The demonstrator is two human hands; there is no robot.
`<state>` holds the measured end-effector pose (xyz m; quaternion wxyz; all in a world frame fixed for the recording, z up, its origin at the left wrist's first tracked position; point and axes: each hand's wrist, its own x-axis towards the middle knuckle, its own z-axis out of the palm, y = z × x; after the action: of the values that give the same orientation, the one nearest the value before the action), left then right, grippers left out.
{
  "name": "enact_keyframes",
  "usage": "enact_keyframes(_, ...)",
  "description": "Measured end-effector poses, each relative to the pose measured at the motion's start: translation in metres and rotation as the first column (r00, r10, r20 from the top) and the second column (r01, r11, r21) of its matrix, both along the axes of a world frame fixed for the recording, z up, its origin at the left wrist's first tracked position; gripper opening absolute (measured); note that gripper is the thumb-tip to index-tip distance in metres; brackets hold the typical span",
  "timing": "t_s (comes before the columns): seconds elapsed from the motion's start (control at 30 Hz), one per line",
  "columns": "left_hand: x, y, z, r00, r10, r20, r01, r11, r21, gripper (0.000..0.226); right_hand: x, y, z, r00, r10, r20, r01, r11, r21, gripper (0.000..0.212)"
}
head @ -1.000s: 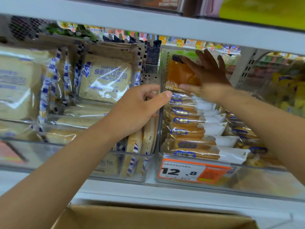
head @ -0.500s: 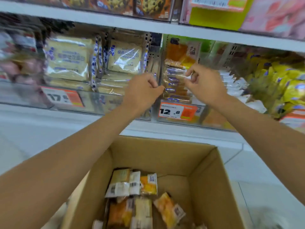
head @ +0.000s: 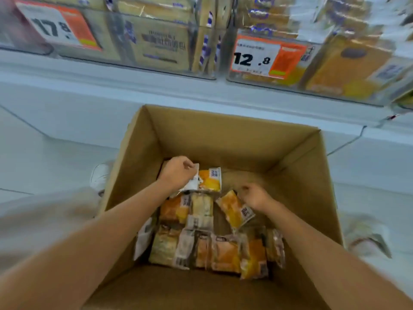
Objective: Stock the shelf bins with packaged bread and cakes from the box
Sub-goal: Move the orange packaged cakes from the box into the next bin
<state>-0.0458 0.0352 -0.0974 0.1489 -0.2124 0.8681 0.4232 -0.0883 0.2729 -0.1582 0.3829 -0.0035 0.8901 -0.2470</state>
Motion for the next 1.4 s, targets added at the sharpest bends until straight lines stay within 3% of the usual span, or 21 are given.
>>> enact_keyframes(0.1, 0.005, -0.001, -0.031, 0.996, 0.047, 0.081, -0.053, 0.995, 0.079, 0.007, 0.012, 0.014, -0.055, 0.98, -0.148, 0.131, 0.141, 0.988, 0.062, 0.03)
enact_keyframes(0.2, 0.01, -0.002, -0.043, 0.988, 0.021, 0.151, -0.037, 0.994, 0.1, 0.006, 0.021, 0.02, -0.09, 0.951, -0.247, 0.185, 0.23, 0.967, 0.11, 0.055)
enact_keyframes(0.33, 0.017, -0.006, -0.051, 0.974, 0.07, 0.216, -0.104, 0.983, 0.152, 0.007, 0.023, 0.022, -0.095, 0.929, -0.258, 0.265, 0.253, 0.966, 0.055, 0.016)
enact_keyframes(0.43, 0.023, -0.007, -0.056, 0.965, 0.1, 0.244, -0.15, 0.97, 0.193, 0.014, 0.016, 0.022, -0.074, 0.967, -0.215, 0.135, 0.225, 0.972, -0.064, 0.023)
enact_keyframes(0.53, 0.025, 0.0, -0.044, 0.972, 0.101, 0.214, -0.15, 0.962, 0.228, 0.054, 0.006, 0.01, -0.028, 0.991, -0.071, 0.11, 0.098, 0.961, -0.259, 0.029)
enact_keyframes(0.63, 0.025, 0.007, -0.028, 0.957, 0.018, 0.288, -0.131, 0.917, 0.376, 0.099, -0.001, -0.009, 0.016, 0.976, 0.162, 0.144, -0.091, 0.909, -0.406, 0.025)
enact_keyframes(0.73, 0.031, 0.006, -0.023, 0.906, -0.066, 0.418, -0.115, 0.912, 0.394, 0.084, -0.001, -0.019, 0.037, 0.978, 0.187, 0.095, -0.129, 0.892, -0.434, 0.028)
enact_keyframes(0.83, 0.043, -0.002, -0.031, 0.922, 0.111, 0.371, -0.249, 0.904, 0.348, 0.046, 0.007, -0.004, 0.029, 0.997, 0.044, 0.071, -0.014, 0.926, -0.378, 0.054)
enact_keyframes(0.9, 0.05, -0.009, -0.039, 0.912, 0.267, 0.311, -0.361, 0.882, 0.304, 0.047, 0.022, 0.01, 0.008, 0.985, 0.025, 0.173, 0.026, 0.958, -0.285, 0.052)
enact_keyframes(1.07, 0.057, -0.019, -0.049, 0.893, 0.365, 0.261, -0.438, 0.839, 0.322, 0.021, 0.068, 0.002, -0.062, 0.877, 0.309, 0.369, -0.317, 0.948, -0.04, 0.055)
enact_keyframes(1.13, 0.058, -0.02, -0.052, 0.89, 0.383, 0.248, -0.45, 0.831, 0.329, 0.022, 0.08, -0.007, -0.084, 0.826, 0.419, 0.376, -0.457, 0.89, 0.013, 0.051)
enact_keyframes(1.23, 0.058, -0.019, -0.055, 0.89, 0.381, 0.25, -0.449, 0.828, 0.334, 0.025, 0.081, -0.017, -0.085, 0.789, 0.505, 0.349, -0.555, 0.83, 0.054, 0.03)
enact_keyframes(1.4, 0.058, -0.015, -0.053, 0.912, 0.324, 0.252, -0.394, 0.861, 0.32, 0.051, 0.054, -0.016, -0.056, 0.891, 0.374, 0.256, -0.348, 0.927, -0.142, 0.015)
